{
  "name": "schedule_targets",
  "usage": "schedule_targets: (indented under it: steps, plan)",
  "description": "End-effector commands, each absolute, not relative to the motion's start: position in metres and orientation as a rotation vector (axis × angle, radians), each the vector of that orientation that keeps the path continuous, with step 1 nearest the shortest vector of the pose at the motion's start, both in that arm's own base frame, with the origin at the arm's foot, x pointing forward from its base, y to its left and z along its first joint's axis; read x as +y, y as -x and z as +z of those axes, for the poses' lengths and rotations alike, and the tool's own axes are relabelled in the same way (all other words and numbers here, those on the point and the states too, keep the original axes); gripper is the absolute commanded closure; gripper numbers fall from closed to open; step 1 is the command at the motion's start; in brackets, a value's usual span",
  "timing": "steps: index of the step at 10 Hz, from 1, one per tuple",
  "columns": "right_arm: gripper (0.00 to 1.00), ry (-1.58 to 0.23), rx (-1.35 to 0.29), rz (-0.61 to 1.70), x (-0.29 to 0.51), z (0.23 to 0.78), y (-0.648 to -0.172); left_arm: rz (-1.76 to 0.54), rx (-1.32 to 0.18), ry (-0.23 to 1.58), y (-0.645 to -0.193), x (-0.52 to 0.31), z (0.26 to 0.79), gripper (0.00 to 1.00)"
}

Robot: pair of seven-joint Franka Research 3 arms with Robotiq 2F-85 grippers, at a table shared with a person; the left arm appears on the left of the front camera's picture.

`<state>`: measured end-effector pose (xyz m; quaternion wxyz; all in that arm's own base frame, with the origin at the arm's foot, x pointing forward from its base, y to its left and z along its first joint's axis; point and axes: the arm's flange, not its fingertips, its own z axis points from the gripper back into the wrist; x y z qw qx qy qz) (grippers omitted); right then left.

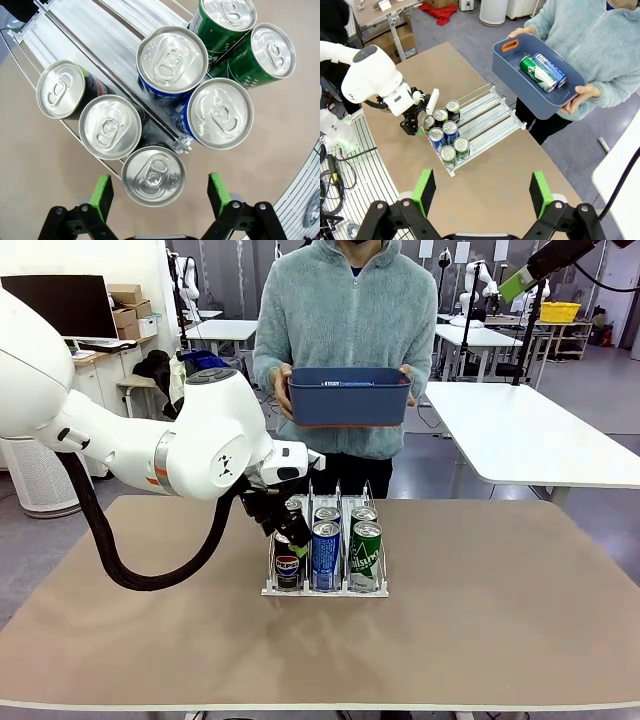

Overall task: Fill the beverage cans into the dispenser.
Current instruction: Pick up the Ionic drink handed by the human.

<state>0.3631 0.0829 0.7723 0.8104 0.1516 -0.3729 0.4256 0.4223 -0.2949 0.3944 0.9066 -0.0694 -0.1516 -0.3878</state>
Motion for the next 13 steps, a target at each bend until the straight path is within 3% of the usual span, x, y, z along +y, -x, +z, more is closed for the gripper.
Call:
schedule_targets:
  steps: [1, 6, 13]
  plan:
    - [0.00, -0.325, -0.795, 0.909, 0.083, 0.771, -0.362, -0.812, -0.320, 0.137, -0.425, -0.292, 0.394, 0.00]
    - [0.00, -0.325, -0.795, 0.909, 0.083, 0.771, -0.362, -0.815, -0.332, 0.257, -0.431, -0.265, 0.449, 0.00]
    - [0.00, -0.325, -0.795, 0.909, 0.083, 0.771, -0.362, -0.855, -0.541, 0.201, -0.428, -0.173, 0.626, 0.00]
